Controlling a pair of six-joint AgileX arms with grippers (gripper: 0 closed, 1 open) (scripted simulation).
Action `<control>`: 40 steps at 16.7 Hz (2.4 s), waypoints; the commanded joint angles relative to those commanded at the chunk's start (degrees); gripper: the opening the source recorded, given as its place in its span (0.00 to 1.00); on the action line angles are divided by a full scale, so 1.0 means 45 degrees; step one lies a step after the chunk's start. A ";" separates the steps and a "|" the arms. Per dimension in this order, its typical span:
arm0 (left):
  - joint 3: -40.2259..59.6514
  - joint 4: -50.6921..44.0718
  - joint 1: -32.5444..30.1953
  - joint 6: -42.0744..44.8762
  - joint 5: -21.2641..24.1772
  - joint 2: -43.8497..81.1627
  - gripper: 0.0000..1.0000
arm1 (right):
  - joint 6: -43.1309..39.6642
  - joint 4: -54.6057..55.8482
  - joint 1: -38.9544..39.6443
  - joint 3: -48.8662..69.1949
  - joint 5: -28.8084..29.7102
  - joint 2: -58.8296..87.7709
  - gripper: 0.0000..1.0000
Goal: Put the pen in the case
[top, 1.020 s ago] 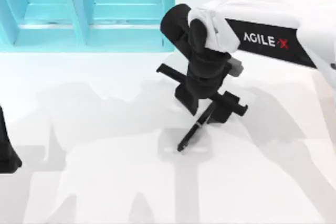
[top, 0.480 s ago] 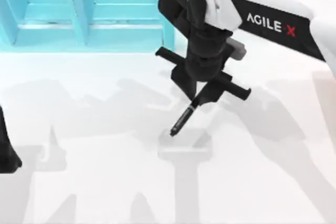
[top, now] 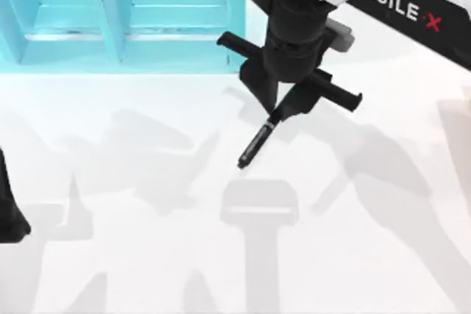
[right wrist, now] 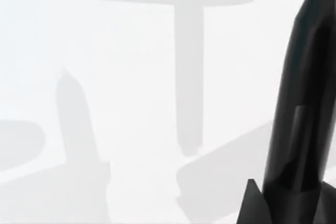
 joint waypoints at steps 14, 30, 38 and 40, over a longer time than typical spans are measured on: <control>0.0000 0.0000 0.0000 0.0000 0.0000 0.0000 1.00 | -0.1783 0.0329 -0.7425 -0.2801 -0.0798 -0.2021 0.00; 0.0000 0.0000 0.0000 0.0000 0.0000 0.0000 1.00 | -0.4086 0.0928 -1.6667 -0.6420 -0.1644 -0.4789 0.00; 0.0000 0.0000 0.0000 0.0000 0.0000 0.0000 1.00 | -0.3362 0.2353 -1.5547 -0.8619 -0.1326 -0.5136 0.00; 0.0000 0.0000 0.0000 0.0000 0.0000 0.0000 1.00 | -0.3152 0.3010 -1.5406 -0.9259 -0.1335 -0.5206 0.00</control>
